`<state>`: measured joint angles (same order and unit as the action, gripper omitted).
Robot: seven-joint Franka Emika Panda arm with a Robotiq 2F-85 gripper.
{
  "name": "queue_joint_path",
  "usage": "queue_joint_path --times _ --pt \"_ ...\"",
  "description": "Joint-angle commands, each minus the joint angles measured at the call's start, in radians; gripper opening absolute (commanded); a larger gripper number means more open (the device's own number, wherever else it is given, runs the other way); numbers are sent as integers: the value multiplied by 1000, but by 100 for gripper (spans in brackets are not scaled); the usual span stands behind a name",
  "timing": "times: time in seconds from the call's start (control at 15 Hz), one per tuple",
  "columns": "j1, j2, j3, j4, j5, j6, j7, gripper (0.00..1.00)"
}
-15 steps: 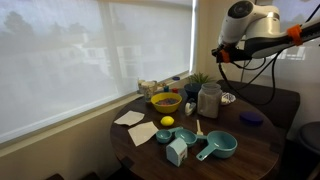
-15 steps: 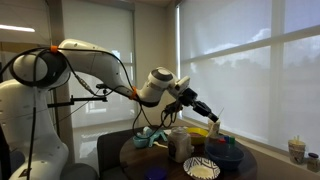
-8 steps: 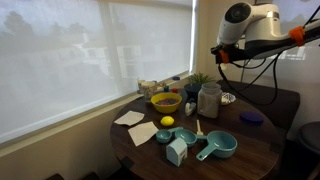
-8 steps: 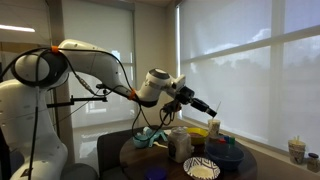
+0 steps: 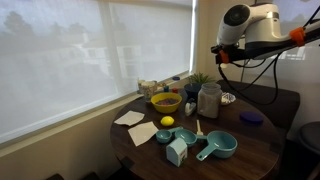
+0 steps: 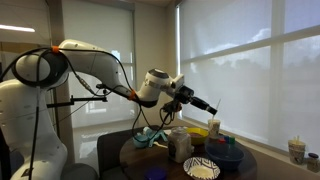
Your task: Use the white plastic spoon to put some of the contents of the glass jar onto the white plate
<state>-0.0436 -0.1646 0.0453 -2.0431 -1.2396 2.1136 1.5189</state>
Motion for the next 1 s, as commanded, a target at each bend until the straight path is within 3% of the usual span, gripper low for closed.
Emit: queue_joint_path --times 0.0,0.53,0.93 --pt "21 -20 -5 -16 7 -15 30 3" --pt "32 -32 -24 -2 413 -15 -114 3" --pt "35 -30 -23 -9 814 -30 -314 3"
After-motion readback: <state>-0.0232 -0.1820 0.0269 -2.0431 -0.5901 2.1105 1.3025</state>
